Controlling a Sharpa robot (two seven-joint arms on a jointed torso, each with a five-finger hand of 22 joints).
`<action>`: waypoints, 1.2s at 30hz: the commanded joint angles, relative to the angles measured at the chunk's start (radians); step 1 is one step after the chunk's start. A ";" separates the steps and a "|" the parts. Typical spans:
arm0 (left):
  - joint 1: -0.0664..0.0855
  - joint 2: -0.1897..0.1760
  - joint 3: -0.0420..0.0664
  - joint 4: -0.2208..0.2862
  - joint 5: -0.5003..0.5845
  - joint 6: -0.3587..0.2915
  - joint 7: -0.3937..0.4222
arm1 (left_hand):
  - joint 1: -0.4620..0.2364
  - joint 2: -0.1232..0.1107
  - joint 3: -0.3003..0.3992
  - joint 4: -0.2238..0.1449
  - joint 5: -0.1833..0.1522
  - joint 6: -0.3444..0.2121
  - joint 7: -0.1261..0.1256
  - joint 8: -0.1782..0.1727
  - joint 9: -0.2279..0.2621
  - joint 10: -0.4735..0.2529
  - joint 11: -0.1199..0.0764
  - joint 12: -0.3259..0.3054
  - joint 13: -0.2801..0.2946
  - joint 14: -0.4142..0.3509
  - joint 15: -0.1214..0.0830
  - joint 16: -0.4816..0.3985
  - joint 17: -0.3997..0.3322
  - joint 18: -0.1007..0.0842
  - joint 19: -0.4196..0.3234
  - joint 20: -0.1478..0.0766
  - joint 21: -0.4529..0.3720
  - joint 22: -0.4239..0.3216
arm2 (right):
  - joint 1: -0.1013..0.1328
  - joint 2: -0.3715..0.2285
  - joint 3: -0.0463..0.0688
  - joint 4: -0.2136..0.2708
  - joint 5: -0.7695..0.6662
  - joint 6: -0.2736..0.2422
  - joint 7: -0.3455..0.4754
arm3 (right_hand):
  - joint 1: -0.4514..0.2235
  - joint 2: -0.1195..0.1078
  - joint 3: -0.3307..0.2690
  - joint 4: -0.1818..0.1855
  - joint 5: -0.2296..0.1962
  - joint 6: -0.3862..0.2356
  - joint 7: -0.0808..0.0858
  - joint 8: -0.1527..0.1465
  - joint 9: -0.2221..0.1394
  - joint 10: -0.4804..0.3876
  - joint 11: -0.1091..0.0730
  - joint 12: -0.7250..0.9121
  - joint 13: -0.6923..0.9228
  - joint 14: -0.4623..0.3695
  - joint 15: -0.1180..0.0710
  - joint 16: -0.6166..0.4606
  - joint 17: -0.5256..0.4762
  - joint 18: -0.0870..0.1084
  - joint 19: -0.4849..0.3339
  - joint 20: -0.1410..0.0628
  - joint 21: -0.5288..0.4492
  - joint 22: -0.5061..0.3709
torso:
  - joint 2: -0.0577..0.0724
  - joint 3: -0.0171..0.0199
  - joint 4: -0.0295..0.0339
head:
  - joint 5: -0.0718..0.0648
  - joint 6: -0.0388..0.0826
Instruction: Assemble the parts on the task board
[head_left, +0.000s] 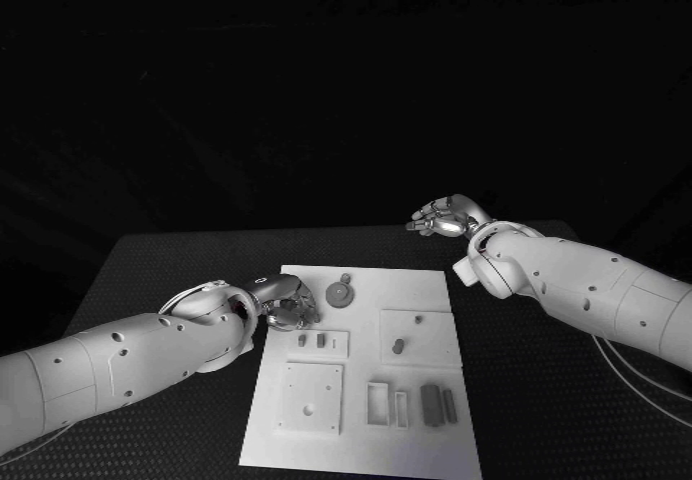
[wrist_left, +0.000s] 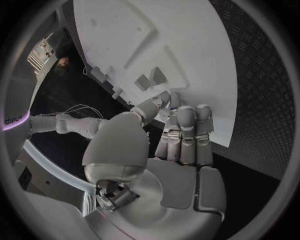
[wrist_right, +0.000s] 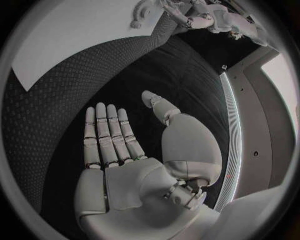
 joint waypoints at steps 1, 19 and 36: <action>0.000 -0.001 0.001 -0.004 0.005 -0.008 0.006 | 0.002 -0.007 0.000 -0.006 0.001 -0.004 -0.001 -0.002 -0.001 0.005 -0.001 0.004 0.002 0.000 -0.007 0.004 -0.001 0.013 0.000 -0.040 0.003 0.015 | -0.003 -0.005 0.000 0.007 -0.007 0.015 0.009 | 0.003 0.006 -0.006 -0.001 0.003 -0.006 0.002 0.004 -0.002 0.003 -0.001 -0.007 -0.001 0.003 0.004 -0.005 -0.002 0.019 0.004 0.000 -0.005 0.001 | 0.000 0.0003 -0.0004 | 0.000 0.001; 0.000 -0.005 0.005 -0.017 0.014 -0.033 0.015 | 0.012 -0.009 0.002 -0.006 0.001 -0.002 0.000 0.000 -0.002 0.005 -0.001 0.003 0.002 0.001 -0.007 0.006 -0.001 0.012 0.001 -0.040 0.004 0.015 | -0.006 -0.018 0.000 0.018 -0.041 0.023 0.004 | 0.013 0.008 -0.001 -0.006 -0.003 -0.005 0.002 0.005 -0.002 0.005 -0.001 -0.007 -0.001 0.005 0.005 -0.004 -0.003 0.019 0.006 0.000 -0.007 0.003 | 0.000 0.0000 0.0005 | -0.002 0.004; 0.041 -0.057 0.062 -0.046 0.732 -0.104 0.103 | -0.048 -0.063 -0.025 0.035 -0.090 0.001 0.030 0.010 -0.006 -0.067 0.031 -0.013 -0.014 -0.062 0.025 -0.078 -0.045 0.000 -0.053 -0.013 -0.056 -0.012 | -0.036 -0.158 0.000 0.221 -0.470 0.216 -0.042 | 0.114 0.021 0.093 -0.038 -0.126 0.093 -0.028 0.048 0.010 0.145 -0.029 -0.039 0.003 0.157 -0.058 0.072 0.036 0.029 0.173 -0.037 0.047 0.037 | -0.001 0.0022 -0.0012 | -0.022 0.013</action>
